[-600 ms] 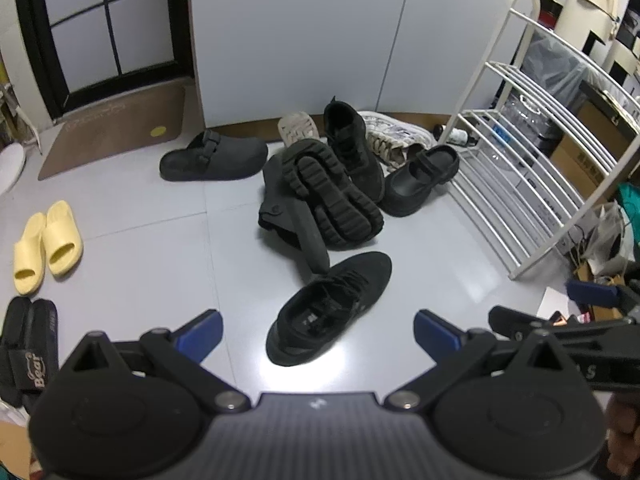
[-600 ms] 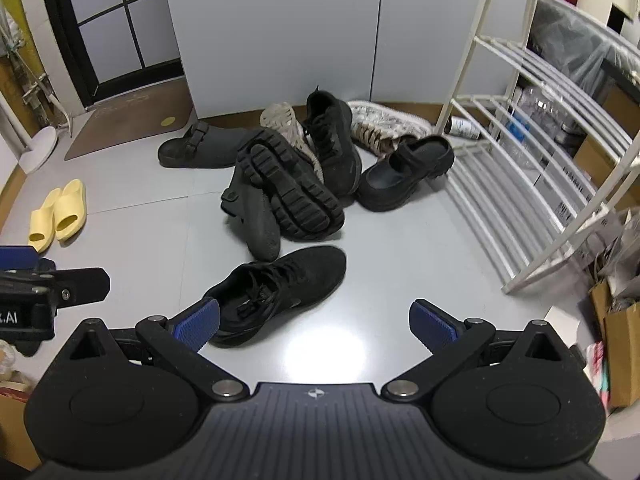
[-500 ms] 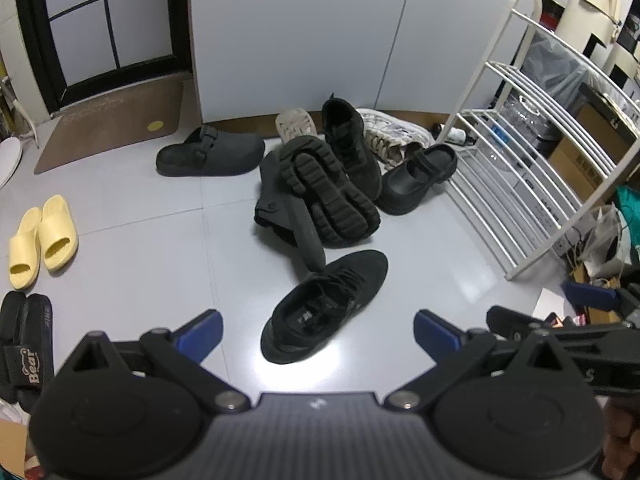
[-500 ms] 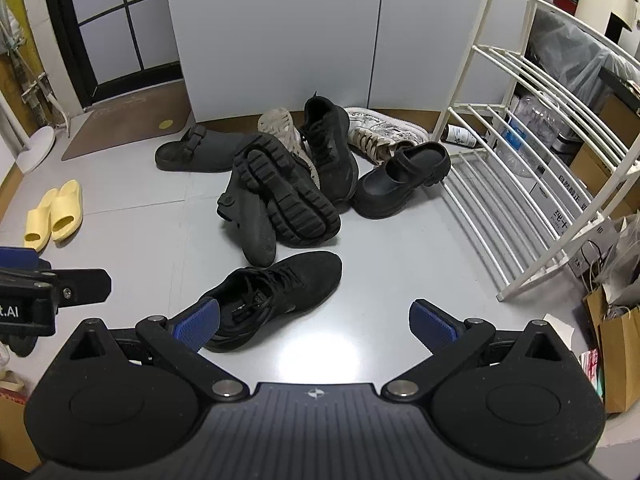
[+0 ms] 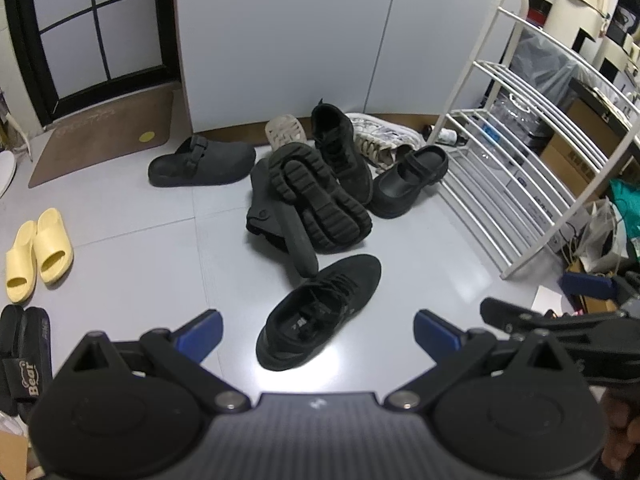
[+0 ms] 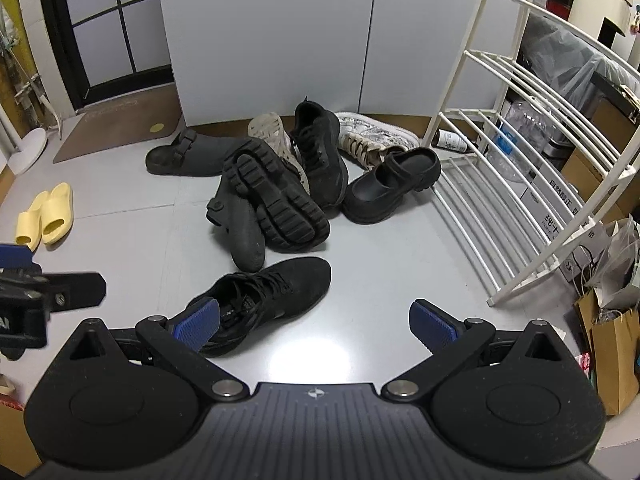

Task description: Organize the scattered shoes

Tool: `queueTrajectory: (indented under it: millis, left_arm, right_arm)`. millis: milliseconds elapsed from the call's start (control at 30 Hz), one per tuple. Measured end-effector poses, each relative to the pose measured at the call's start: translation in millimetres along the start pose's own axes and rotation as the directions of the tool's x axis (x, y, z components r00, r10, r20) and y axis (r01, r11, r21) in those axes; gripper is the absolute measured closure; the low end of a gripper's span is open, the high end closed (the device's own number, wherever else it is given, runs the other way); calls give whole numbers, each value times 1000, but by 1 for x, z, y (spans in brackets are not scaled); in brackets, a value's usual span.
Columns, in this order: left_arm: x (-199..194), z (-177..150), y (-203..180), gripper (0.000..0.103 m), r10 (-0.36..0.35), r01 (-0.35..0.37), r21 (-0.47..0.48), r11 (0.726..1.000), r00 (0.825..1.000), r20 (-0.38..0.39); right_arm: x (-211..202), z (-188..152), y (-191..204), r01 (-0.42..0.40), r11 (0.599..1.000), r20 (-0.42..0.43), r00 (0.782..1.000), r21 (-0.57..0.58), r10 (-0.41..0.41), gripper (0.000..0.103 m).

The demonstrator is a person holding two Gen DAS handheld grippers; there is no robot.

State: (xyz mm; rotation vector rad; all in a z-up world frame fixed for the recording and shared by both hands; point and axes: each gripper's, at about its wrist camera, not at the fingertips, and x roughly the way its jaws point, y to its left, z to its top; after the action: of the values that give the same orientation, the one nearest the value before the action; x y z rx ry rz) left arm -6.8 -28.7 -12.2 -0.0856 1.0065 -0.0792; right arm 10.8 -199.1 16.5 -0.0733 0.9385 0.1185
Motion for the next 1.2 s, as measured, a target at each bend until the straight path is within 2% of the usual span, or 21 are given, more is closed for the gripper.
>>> queueTrajectory:
  millis: [167, 633, 1200]
  left_arm:
    - [2, -2, -2, 0, 10, -10, 3, 1000, 1000, 11]
    - [5, 6, -10, 0, 10, -10, 20, 1000, 1000, 15]
    - [7, 6, -8, 0, 7, -7, 6, 1000, 1000, 9]
  right_arm:
    - [-5, 1, -4, -12, 1000, 19, 1000, 10, 11, 0]
    - [-1, -3, -24, 8, 999, 4, 1000, 50, -9, 0]
    - [-6, -2, -20, 9, 1000, 43, 999, 12, -10, 0]
